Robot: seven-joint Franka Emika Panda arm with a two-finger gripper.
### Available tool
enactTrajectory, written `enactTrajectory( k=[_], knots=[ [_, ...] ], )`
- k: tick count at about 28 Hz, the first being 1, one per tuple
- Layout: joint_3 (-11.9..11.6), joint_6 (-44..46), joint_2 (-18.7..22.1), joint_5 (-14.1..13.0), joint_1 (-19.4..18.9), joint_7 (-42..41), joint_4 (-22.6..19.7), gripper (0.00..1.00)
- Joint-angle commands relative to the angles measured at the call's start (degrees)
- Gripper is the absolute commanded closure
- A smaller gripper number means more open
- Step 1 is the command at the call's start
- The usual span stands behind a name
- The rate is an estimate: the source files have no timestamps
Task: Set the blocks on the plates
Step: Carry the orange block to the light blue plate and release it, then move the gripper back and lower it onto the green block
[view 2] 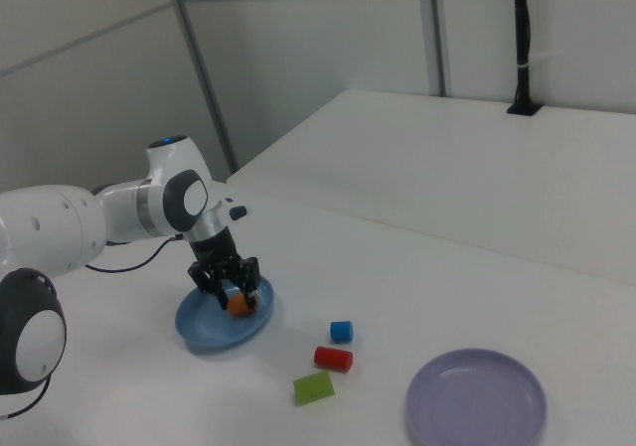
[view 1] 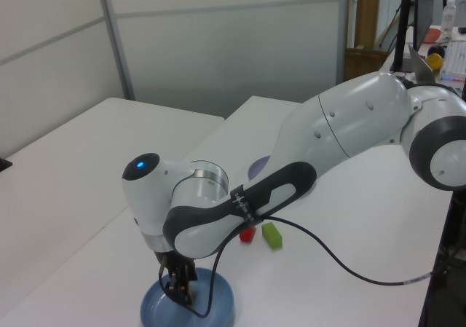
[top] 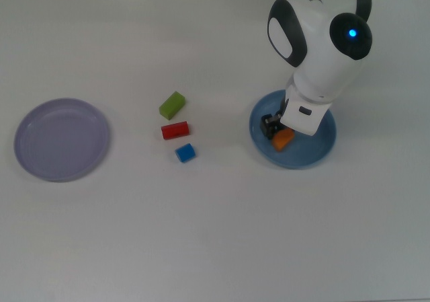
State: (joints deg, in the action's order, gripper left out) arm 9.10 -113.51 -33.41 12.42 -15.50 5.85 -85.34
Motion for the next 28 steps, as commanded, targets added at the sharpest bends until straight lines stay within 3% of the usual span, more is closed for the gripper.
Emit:
enactTrajectory(
  k=[1,11,20,28],
  knots=[
    [-0.75,3.02,1.15,2.08,-1.20,1.45,-0.79,0.00],
    [-1.27,6.80,4.31,0.50,-0.32,1.18,-0.62,0.00],
    [-2.41,18.48,8.80,-1.17,6.79,2.24,-0.53,0.00],
    [-6.19,22.36,8.80,-1.08,9.52,15.67,-1.06,0.00]
  ],
)
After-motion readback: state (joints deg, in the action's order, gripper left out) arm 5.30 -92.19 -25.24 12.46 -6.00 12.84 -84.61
